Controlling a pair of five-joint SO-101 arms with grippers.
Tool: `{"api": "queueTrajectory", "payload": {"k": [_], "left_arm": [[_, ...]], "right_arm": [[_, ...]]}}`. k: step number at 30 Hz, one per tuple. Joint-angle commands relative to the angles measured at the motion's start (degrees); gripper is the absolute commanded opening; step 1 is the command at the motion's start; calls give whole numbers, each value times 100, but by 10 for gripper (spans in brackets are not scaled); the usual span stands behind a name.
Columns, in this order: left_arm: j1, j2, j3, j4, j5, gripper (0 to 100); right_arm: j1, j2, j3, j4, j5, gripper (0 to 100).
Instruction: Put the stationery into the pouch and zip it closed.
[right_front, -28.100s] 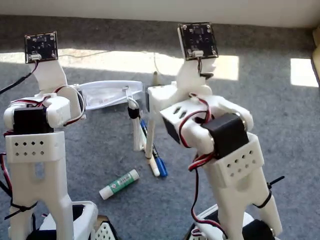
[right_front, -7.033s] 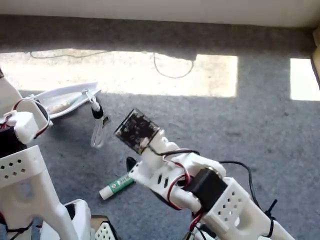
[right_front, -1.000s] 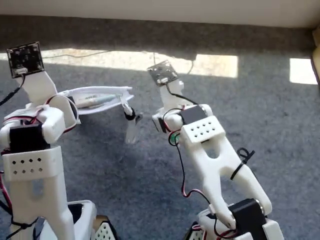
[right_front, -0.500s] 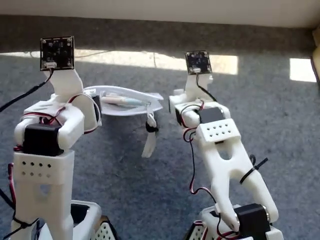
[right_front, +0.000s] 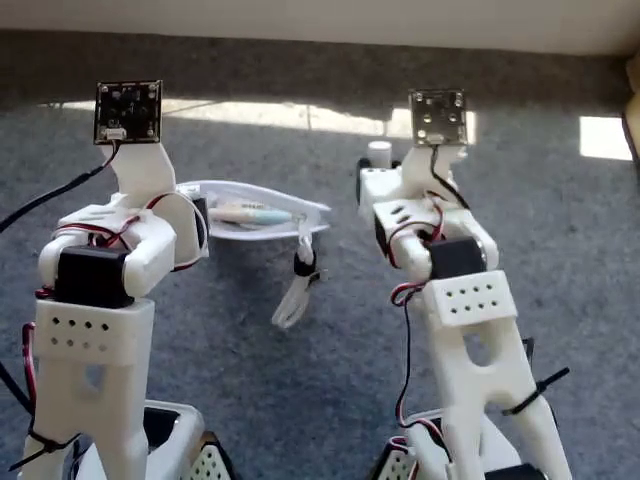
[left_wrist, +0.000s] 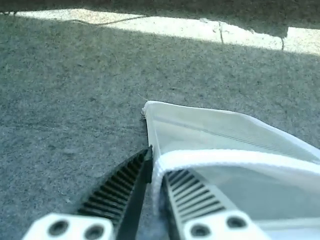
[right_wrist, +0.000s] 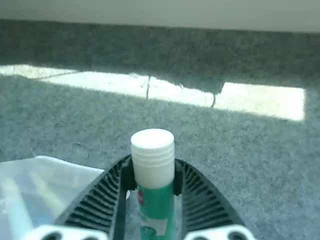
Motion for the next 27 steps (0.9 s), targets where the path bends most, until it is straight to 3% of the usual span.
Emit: {"api": "queueTrajectory", "payload": {"k": [1, 7, 14, 21, 27], "left_arm": [[66, -84, -127, -62, -26, 7], [57, -84, -22, -62, -35, 7], [-75, -84, -4, -62, -35, 7], [-277, -101, 57, -44, -35, 7], [-277, -110, 110, -62, -35, 7]], "right_arm": [[84, -945, -57, -145, -62, 6], [-57, -2290, -92, -163, -62, 6], [-1305, -3556, -75, -163, -62, 6], [-2422, -3767, -119, -180, -53, 9], [-3090, -3767, 242, -1033, -26, 9]]}}
